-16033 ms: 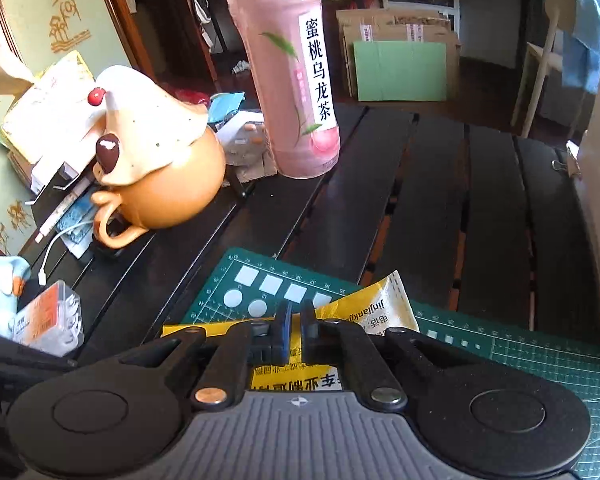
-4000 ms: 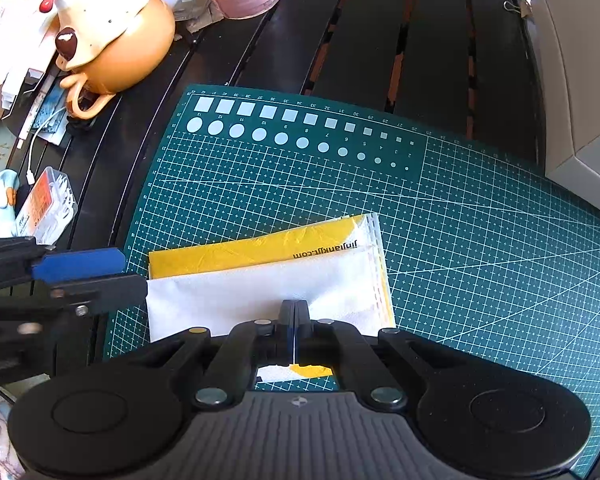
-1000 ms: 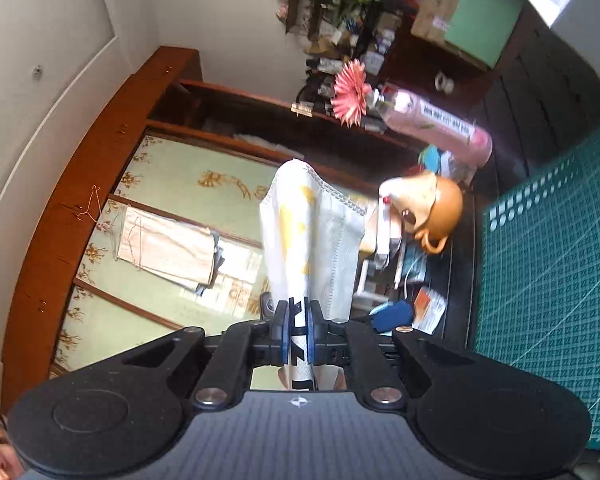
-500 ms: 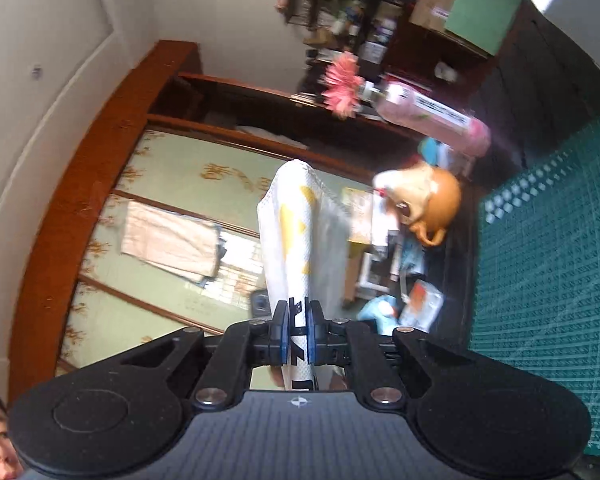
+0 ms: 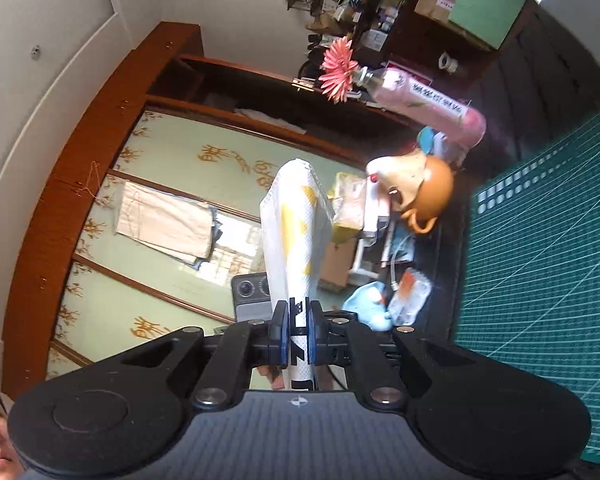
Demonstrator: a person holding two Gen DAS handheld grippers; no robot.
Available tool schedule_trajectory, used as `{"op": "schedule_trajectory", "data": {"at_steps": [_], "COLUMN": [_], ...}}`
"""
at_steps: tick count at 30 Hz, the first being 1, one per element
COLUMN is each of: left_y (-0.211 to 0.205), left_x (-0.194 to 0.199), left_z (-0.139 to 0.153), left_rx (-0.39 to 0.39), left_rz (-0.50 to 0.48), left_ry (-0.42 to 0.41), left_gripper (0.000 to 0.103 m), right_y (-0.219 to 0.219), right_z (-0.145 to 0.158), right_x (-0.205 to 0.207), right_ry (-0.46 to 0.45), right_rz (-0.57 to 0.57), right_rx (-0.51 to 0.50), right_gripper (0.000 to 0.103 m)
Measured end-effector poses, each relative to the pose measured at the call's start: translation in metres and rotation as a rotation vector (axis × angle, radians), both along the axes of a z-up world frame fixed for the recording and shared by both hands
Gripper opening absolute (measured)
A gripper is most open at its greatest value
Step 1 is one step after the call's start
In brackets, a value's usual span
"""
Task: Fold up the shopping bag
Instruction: 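Lift the folded bag strip off the mat with both grippers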
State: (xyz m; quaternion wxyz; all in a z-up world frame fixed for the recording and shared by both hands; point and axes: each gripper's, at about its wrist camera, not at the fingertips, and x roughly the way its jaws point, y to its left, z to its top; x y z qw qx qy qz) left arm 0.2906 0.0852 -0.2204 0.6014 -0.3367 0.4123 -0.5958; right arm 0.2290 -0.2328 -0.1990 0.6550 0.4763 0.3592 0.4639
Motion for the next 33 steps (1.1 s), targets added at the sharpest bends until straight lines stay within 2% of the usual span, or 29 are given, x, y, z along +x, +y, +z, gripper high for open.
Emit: {"op": "schedule_trajectory", "data": {"at_steps": [2, 3, 5, 6, 8, 10, 12, 16, 17, 18, 19, 20, 22, 25, 33], "left_y": [-0.002, -0.002, -0.003, -0.004, -0.007, -0.012, -0.015, -0.022, -0.022, -0.022, -0.021, -0.019, -0.018, -0.018, -0.025], "left_x": [-0.001, -0.002, -0.004, -0.004, -0.007, -0.010, -0.012, -0.009, -0.009, -0.008, -0.008, -0.006, -0.004, -0.003, -0.005], "left_z": [0.001, 0.002, 0.003, 0.003, 0.006, 0.008, 0.006, -0.002, -0.003, -0.003, -0.004, -0.004, -0.004, -0.005, -0.005], "left_rx": [-0.003, 0.000, 0.003, -0.002, -0.020, -0.020, -0.016, 0.001, -0.003, -0.007, -0.012, -0.022, -0.036, -0.049, -0.045], "left_rz": [0.007, 0.009, -0.004, -0.017, -0.057, -0.084, -0.095, -0.110, -0.109, -0.107, -0.101, -0.092, -0.075, -0.070, -0.085], "left_ry": [-0.011, -0.024, -0.038, -0.038, -0.051, -0.060, -0.051, -0.027, -0.023, -0.018, -0.014, -0.010, -0.004, 0.009, 0.021], "left_gripper": [0.016, 0.016, 0.015, 0.015, 0.015, 0.015, 0.015, 0.016, 0.016, 0.016, 0.018, 0.018, 0.021, 0.022, 0.019], "right_y": [-0.004, -0.005, -0.008, -0.010, -0.018, -0.025, -0.027, -0.011, -0.004, 0.002, 0.004, 0.005, 0.002, 0.003, 0.009], "right_z": [0.000, -0.001, 0.000, 0.000, 0.001, 0.001, 0.004, 0.023, 0.027, 0.027, 0.026, 0.025, 0.020, 0.018, 0.007], "right_x": [-0.003, -0.005, -0.009, -0.011, -0.012, -0.008, -0.004, 0.003, 0.005, 0.006, 0.006, 0.007, 0.007, 0.006, 0.015], "right_ry": [-0.012, -0.023, -0.058, -0.069, -0.083, -0.088, -0.099, -0.194, -0.219, -0.228, -0.229, -0.229, -0.229, -0.244, -0.205], "right_rz": [-0.013, -0.023, -0.053, -0.066, -0.101, -0.117, -0.108, -0.039, -0.017, -0.002, -0.006, -0.010, -0.031, -0.047, 0.038], "right_rx": [0.005, 0.004, -0.016, -0.020, -0.005, 0.027, 0.036, -0.066, -0.103, -0.122, -0.118, -0.111, -0.037, -0.005, 0.070], "right_gripper": [0.009, 0.010, 0.021, 0.023, 0.044, 0.047, 0.047, 0.045, 0.029, 0.026, 0.024, 0.017, 0.015, 0.014, 0.014]}}
